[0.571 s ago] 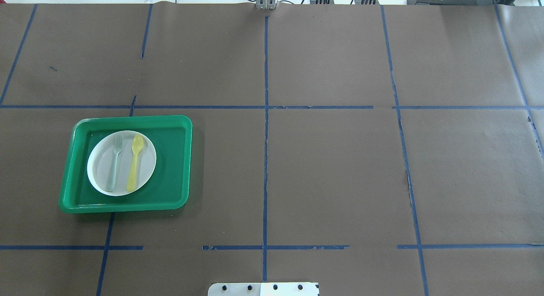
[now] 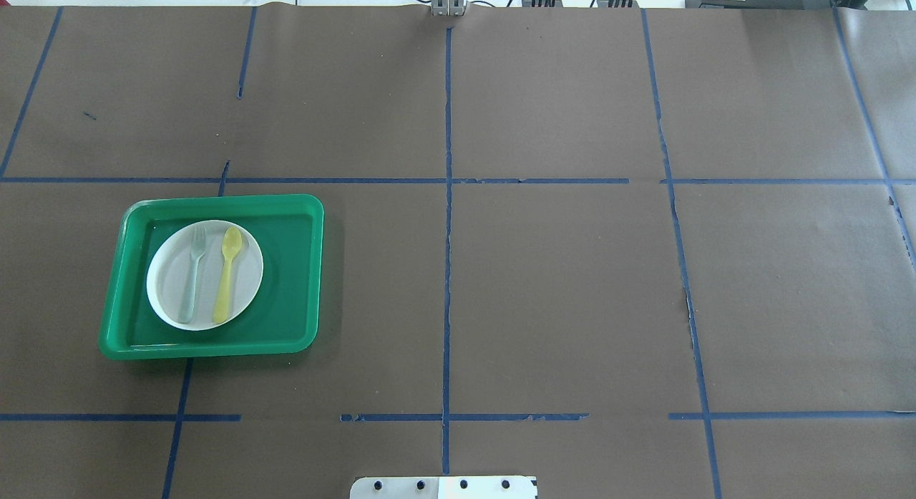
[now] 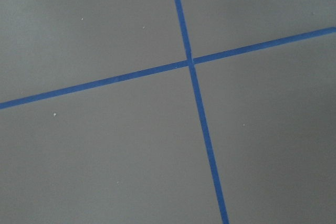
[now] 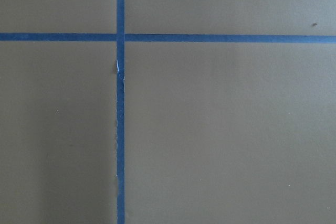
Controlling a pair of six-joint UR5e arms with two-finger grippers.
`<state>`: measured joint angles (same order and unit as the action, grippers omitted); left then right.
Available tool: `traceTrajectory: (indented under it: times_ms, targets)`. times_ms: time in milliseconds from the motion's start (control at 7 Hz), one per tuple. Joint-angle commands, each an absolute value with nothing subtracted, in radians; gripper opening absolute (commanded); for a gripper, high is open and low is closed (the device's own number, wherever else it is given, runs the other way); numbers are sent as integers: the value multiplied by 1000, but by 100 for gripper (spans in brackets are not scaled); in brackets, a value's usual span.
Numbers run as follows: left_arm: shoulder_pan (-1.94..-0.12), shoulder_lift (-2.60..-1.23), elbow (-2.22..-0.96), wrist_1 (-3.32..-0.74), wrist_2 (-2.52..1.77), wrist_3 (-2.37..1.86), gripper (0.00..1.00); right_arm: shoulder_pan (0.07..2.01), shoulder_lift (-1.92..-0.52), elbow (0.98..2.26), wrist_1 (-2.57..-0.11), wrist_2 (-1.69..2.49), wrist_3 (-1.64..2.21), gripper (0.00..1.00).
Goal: Place spoon
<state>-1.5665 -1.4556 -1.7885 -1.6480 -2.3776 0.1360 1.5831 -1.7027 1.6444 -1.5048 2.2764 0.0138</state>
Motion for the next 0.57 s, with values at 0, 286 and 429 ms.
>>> traceTrajectory:
  times_ms: [0, 286, 429]
  targets:
    - [-1336, -1504, -1921, -1692, -2347, -249, 100, 1583, -1703, 1644, -1505, 2276, 14, 100]
    - [-1075, -1597, -1942, -1843, -2243, -667, 100, 1583, -1703, 1644, -1505, 2276, 14, 100]
    - [-964, -1626, -1937, -1897, -2144, -793, 100, 1583, -1703, 1644, -1503, 2276, 14, 100]
